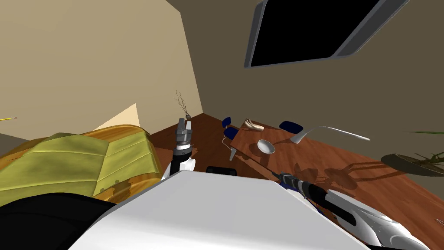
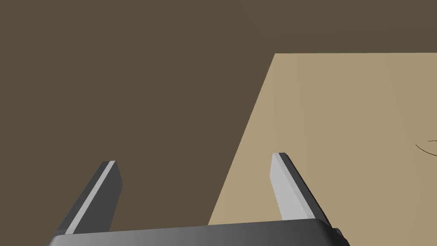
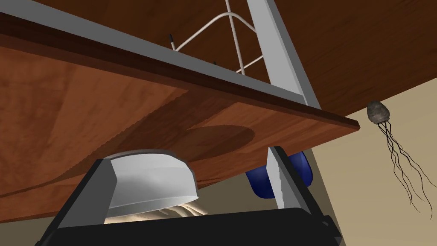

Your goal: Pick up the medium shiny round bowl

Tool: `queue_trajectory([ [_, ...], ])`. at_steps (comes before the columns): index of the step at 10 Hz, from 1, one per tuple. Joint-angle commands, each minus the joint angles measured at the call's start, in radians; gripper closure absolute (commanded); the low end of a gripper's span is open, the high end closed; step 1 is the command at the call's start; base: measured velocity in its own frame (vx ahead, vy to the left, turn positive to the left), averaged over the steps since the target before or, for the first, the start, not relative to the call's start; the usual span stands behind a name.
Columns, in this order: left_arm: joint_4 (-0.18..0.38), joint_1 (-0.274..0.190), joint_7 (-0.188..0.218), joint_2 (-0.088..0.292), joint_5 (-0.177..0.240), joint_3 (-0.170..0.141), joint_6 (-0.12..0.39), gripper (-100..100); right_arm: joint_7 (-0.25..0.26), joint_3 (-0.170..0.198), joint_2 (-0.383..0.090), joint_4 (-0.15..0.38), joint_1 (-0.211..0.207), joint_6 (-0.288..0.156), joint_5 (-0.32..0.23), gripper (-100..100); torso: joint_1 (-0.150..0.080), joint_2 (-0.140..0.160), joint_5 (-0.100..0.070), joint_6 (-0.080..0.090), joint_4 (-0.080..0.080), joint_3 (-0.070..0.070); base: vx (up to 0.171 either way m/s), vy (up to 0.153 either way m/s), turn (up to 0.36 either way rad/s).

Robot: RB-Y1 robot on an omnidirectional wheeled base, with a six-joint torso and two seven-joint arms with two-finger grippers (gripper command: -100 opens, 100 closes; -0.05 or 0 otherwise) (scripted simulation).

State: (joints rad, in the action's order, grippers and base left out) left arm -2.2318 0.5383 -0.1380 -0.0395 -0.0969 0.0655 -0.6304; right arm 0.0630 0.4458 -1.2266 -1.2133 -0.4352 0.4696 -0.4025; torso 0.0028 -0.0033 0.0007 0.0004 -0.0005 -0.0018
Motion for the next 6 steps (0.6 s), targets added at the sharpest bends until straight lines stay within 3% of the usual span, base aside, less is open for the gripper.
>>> queue_trajectory([
  [1, 0.000, 0.000, 0.000, 0.000, 0.000, 0.000, 0.000, 0, 0.002, 0.021, -0.039, 0.030, 0.013, 0.002, -0.010, -100, 0.000, 0.000, 0.000, 0.000, 0.000, 0.000, 0.065, 0.042, 0.177],
  [2, 0.000, 0.000, 0.000, 0.000, 0.000, 0.000, 0.000, 0, 0.002, 0.021, -0.039, 0.030, 0.013, 0.002, -0.010, -100, 0.000, -0.001, 0.000, 0.000, 0.000, 0.000, 0.058, 0.033, 0.114],
  [4, 0.000, 0.000, 0.000, 0.000, 0.000, 0.000, 0.000, 0, 0.021, 0.059, -0.074, 0.096, 0.044, 0.027, -0.029, -100, 0.001, -0.001, 0.000, -0.001, 0.000, 0.000, 0.076, 0.056, 0.259],
  [6, 0.000, 0.000, 0.000, 0.000, 0.000, 0.000, 0.000, 0, 0.030, 0.077, -0.086, 0.146, 0.058, 0.039, -0.037, -100, 0.000, -0.002, 0.000, 0.001, -0.001, -0.001, 0.084, 0.034, 0.104],
])
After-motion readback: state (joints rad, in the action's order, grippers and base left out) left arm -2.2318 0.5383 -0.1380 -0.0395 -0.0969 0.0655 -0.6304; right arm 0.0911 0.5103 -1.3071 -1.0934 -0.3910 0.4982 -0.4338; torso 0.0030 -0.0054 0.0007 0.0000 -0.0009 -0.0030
